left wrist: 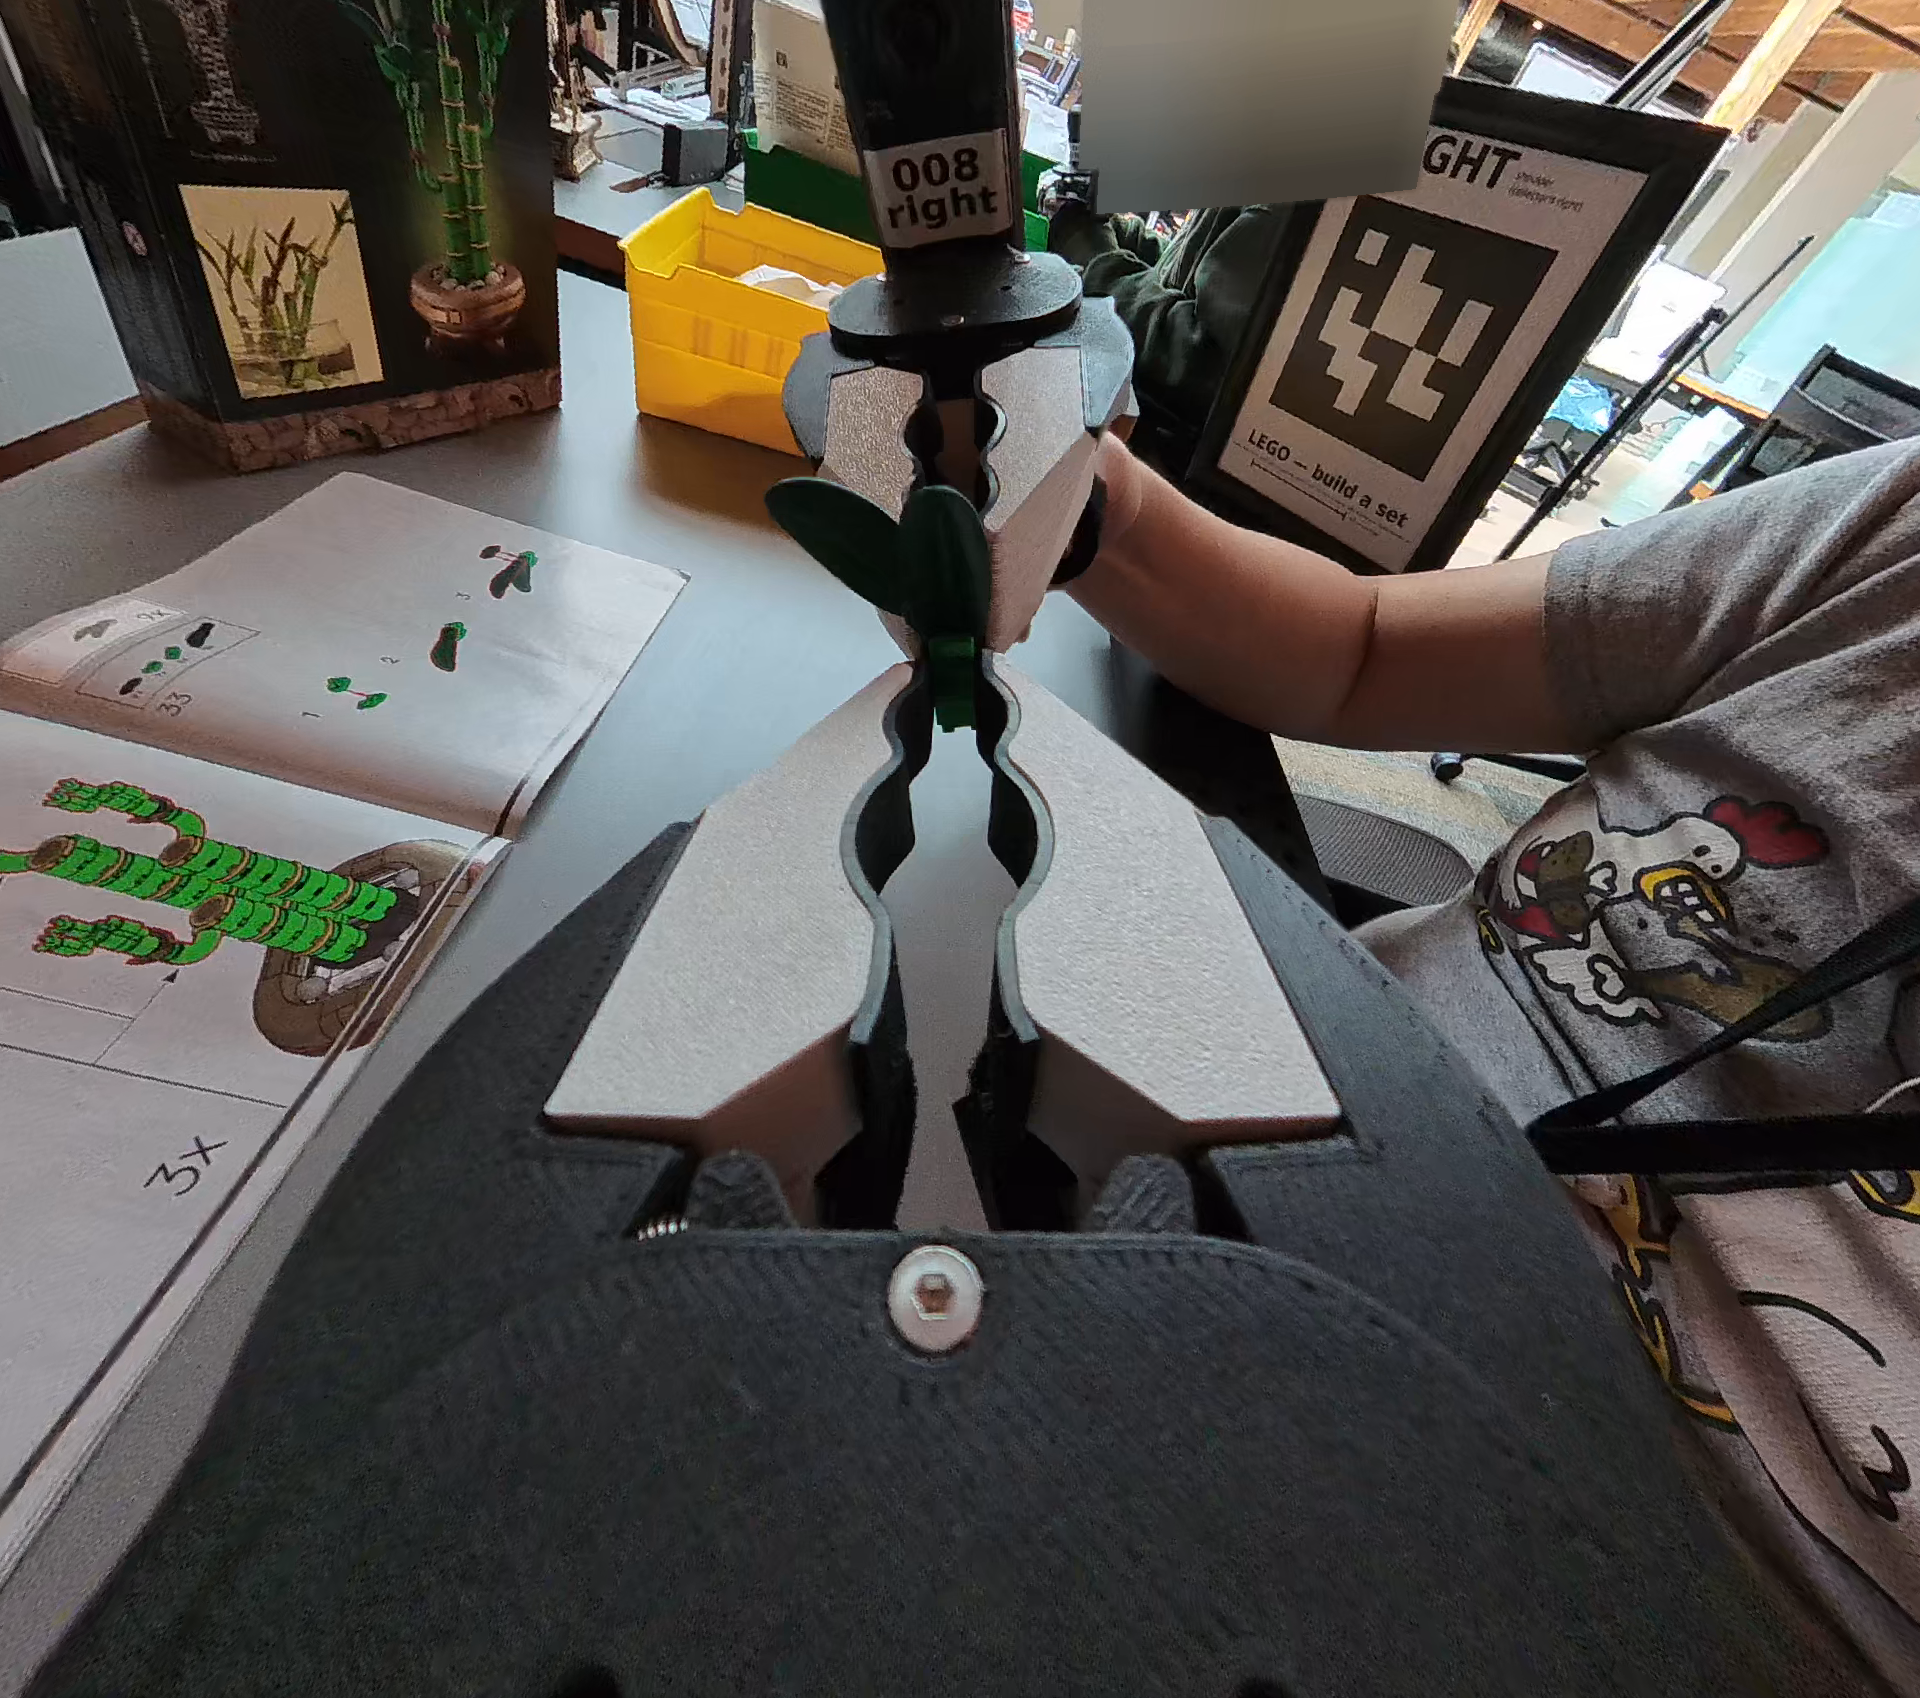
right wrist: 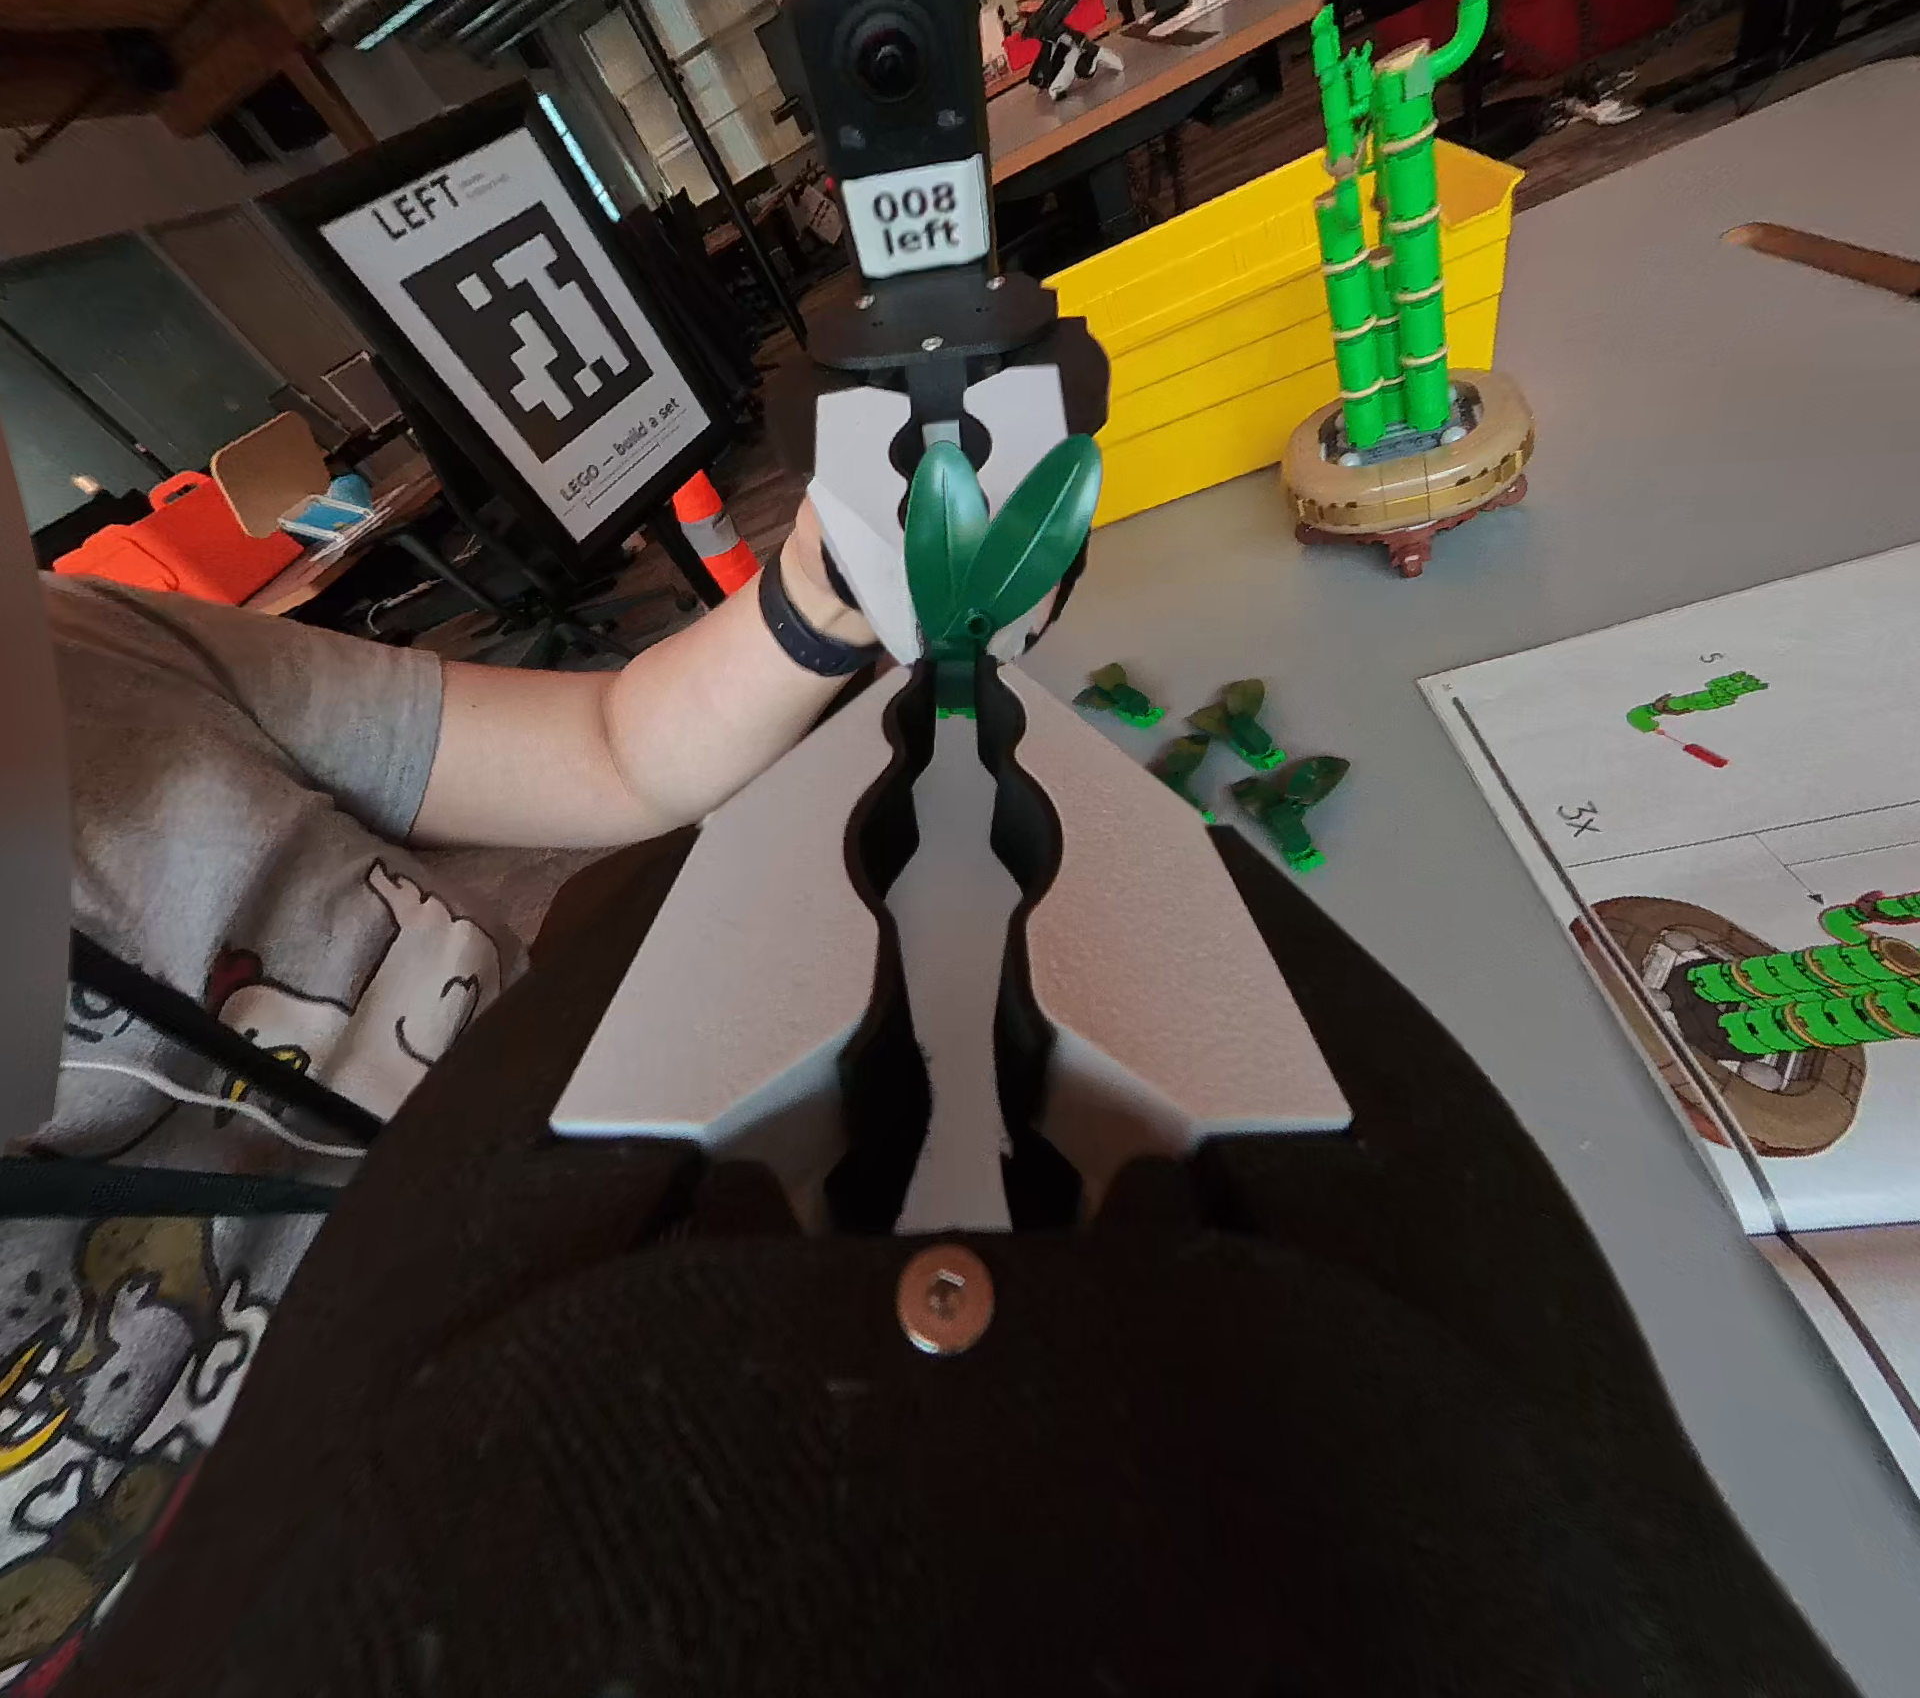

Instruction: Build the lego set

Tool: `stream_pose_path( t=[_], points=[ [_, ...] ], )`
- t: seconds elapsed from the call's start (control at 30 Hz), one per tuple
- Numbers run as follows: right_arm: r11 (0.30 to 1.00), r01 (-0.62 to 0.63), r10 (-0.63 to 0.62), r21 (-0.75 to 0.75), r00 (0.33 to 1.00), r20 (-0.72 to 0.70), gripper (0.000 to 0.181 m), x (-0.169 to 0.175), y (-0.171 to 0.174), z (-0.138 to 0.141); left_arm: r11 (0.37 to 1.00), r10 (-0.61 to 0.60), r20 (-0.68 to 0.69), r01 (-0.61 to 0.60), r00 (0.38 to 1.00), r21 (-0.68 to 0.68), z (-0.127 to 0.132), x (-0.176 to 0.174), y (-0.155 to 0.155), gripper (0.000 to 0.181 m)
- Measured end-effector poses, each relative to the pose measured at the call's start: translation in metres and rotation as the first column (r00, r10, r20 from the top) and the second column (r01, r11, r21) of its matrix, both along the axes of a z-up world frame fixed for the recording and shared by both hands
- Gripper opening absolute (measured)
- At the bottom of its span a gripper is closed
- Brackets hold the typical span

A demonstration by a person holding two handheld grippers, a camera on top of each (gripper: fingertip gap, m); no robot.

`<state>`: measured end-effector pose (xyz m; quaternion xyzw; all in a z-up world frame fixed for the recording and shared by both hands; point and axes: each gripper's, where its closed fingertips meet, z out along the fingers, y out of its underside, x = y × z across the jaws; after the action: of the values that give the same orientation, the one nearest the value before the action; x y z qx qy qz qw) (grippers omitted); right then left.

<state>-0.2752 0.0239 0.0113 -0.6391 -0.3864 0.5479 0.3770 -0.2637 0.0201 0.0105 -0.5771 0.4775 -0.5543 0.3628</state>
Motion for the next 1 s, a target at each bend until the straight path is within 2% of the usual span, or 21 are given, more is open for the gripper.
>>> stream_pose_path(
  t=[0.13, 0.2, 0.27, 0.3, 0.37, 0.47, 0.53, 0.67, 0.7, 0.77, 0.9, 1.0],
  points=[
    [0.994, 0.088, -0.083, 0.070, 0.994, -0.064, 0.011, -0.002, 0.011, 0.016, 0.997, 0.072, 0.117, -0.068, 0.990, -0.041, 0.017, -0.003, 0.011, 0.006],
    [0.977, 0.149, -0.137, 0.151, 0.987, -0.086, 0.042, -0.001, 0.015, 0.023, 0.992, 0.111, 0.192, -0.096, 0.975, -0.084, 0.027, -0.007, 0.017, 0.006],
    [0.929, 0.233, -0.206, 0.288, 0.971, -0.119, 0.046, 0.005, 0.018, 0.031, 0.982, 0.129, 0.267, -0.086, 0.955, -0.167, 0.036, -0.012, 0.022, 0.005],
    [0.874, 0.299, -0.263, 0.383, 0.954, -0.144, 0.048, 0.009, 0.021, 0.037, 0.974, 0.142, 0.305, -0.077, 0.942, -0.215, 0.039, -0.014, 0.026, 0.005],
    [0.721, 0.398, -0.381, 0.567, 0.911, -0.155, 0.053, 0.012, 0.026, 0.043, 0.953, 0.179, 0.345, -0.075, 0.921, -0.293, 0.039, -0.016, 0.035, 0.005],
    [0.536, 0.418, -0.542, 0.733, 0.837, -0.081, 0.049, 0.007, 0.035, 0.033, 0.943, 0.233, 0.338, -0.128, 0.912, -0.307, 0.031, -0.011, 0.044, 0.005],
    [0.459, 0.396, -0.601, 0.795, 0.797, -0.050, 0.045, 0.002, 0.039, 0.026, 0.946, 0.253, 0.330, -0.160, 0.909, -0.282, 0.028, -0.005, 0.043, 0.005],
    [0.358, 0.368, -0.671, 0.858, 0.741, -0.037, 0.031, -0.002, 0.042, 0.022, 0.942, 0.275, 0.340, -0.182, 0.899, -0.282, 0.026, 0.004, 0.040, 0.006],
    [0.318, 0.368, -0.694, 0.874, 0.718, -0.050, 0.023, 0.001, 0.044, 0.024, 0.941, 0.276, 0.344, -0.178, 0.898, -0.289, 0.026, 0.005, 0.040, 0.006],
    [0.288, 0.347, -0.708, 0.893, 0.704, -0.046, 0.022, 0.002, 0.044, 0.023, 0.935, 0.274, 0.352, -0.163, 0.895, -0.315, 0.025, 0.007, 0.039, 0.006],
    [0.309, 0.321, -0.694, 0.895, 0.720, -0.018, 0.017, 0.004, 0.043, 0.018, 0.930, 0.249, 0.353, -0.121, 0.902, -0.347, 0.023, 0.008, 0.039, 0.007],
    [0.331, 0.298, -0.694, 0.896, 0.719, 0.017, 0.017, 0.012, 0.046, 0.016, 0.941, 0.261, 0.278, -0.180, 0.924, -0.286, 0.014, 0.005, 0.045, 0.017]
  ],
)
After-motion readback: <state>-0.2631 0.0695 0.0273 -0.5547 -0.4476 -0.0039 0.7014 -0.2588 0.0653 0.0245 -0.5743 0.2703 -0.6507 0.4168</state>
